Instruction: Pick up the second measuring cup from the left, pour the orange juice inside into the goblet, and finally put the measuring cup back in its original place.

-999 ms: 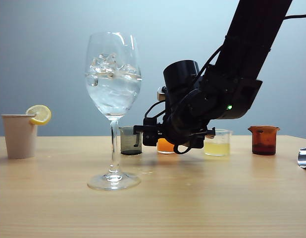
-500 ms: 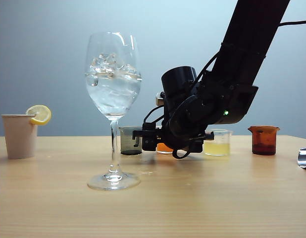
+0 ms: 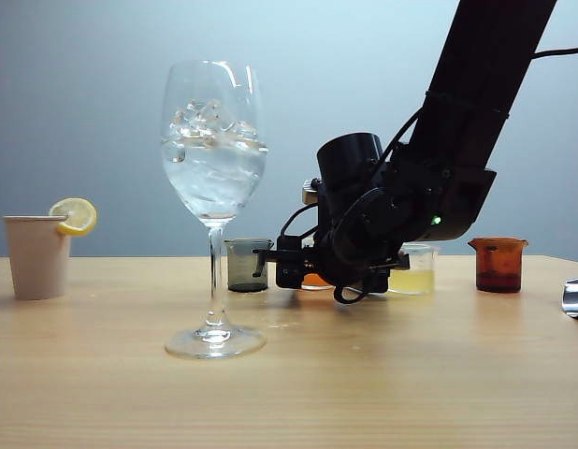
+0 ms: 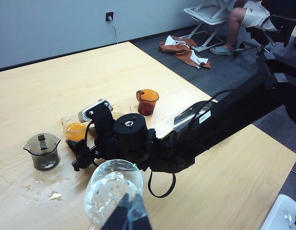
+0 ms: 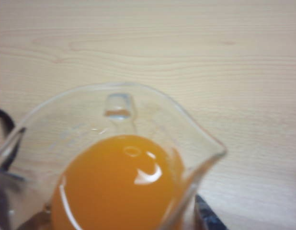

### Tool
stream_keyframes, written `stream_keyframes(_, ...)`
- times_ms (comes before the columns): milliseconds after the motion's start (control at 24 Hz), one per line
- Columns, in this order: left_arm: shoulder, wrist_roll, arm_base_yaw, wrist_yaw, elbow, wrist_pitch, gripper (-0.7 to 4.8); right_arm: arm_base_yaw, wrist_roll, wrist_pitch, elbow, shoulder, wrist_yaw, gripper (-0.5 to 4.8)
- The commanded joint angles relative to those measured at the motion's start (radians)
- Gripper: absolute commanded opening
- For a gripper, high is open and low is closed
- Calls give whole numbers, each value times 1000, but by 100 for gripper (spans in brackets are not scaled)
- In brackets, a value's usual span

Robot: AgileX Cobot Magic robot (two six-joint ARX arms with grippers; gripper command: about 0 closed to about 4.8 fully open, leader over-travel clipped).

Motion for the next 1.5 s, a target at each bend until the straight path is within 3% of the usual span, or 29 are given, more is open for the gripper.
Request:
stream_keyframes(42,-2,1,-1,8,7,15,-6,-2,-3,24,5,-3,-15,337)
stream_keyframes(874,-2,0,-1,8,7,13,-6,-2,-8,23,41,15,-11,335)
stream_keyframes(1041,-2,0,-1,8,7,13,-6,-2,-8,21,41,15,-11,268)
stream_keyframes(1499,-2,0,-1,8,6,13,-6,-2,-9,19,40,15,-11,264)
